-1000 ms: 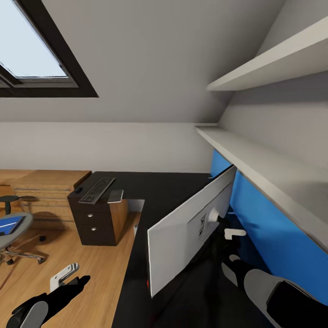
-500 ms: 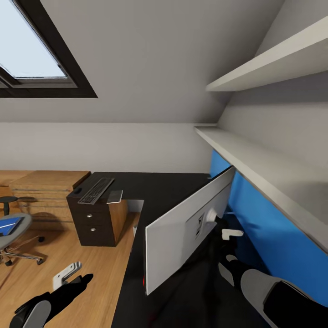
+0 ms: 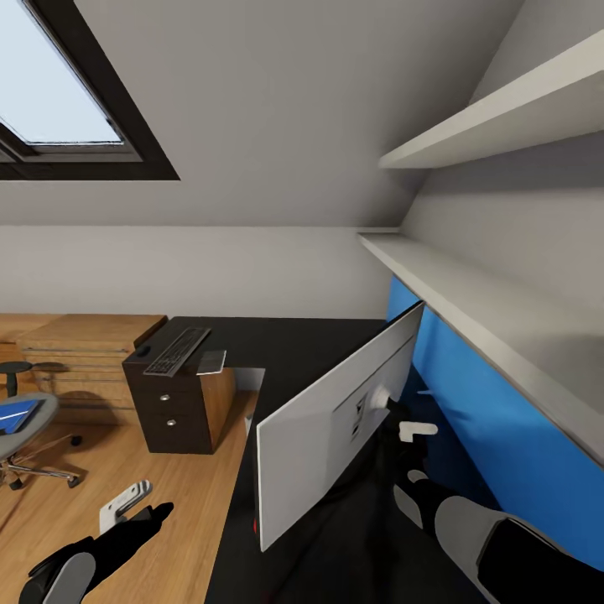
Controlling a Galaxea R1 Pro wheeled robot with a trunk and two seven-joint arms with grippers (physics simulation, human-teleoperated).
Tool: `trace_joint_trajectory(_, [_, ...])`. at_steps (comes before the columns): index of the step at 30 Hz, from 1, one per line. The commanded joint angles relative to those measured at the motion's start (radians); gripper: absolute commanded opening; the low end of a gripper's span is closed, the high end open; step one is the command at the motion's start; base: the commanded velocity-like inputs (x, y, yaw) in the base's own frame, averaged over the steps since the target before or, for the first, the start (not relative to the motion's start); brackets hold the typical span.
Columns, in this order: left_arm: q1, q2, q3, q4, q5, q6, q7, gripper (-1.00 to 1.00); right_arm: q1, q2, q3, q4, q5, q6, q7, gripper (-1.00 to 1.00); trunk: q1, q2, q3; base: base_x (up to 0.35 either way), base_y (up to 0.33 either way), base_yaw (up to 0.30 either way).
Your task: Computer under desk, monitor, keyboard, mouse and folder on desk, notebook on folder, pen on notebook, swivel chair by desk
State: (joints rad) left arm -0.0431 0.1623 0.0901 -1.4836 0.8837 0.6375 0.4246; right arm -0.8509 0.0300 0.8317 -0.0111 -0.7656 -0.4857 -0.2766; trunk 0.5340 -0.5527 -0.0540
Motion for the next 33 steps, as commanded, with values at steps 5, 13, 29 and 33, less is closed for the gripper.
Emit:
trace_joint_trajectory(5, [-0.001, 0.000, 0.000, -0.001, 0.011, 0.003, 0.009, 1.00, -0.001, 0.001, 0.014, 0.000, -0.007, 0.006, -0.005, -1.00, 0.001, -0.002, -0.002, 0.000, 0.000, 0.000])
trace_joint_trajectory(13, [-0.001, 0.001, 0.000, -0.001, 0.011, 0.003, 0.009, 1.00, 0.000, 0.001, -0.001, 0.000, 0.010, 0.006, -0.006, -1.00, 0.001, -0.002, -0.002, 0.000, 0.000, 0.000])
trace_joint_trajectory(29, [-0.001, 0.002, 0.000, -0.001, 0.011, 0.003, 0.009, 1.00, 0.001, 0.001, -0.049, 0.000, 0.045, 0.007, -0.009, -1.00, 0.001, -0.002, 0.000, 0.000, 0.000, -0.106])
trace_joint_trajectory(33, [-0.001, 0.002, 0.000, -0.001, 0.011, 0.003, 0.009, 1.00, 0.001, 0.001, -0.049, 0.000, 0.045, 0.007, -0.009, -1.00, 0.001, -0.002, 0.000, 0.000, 0.000, -0.006])
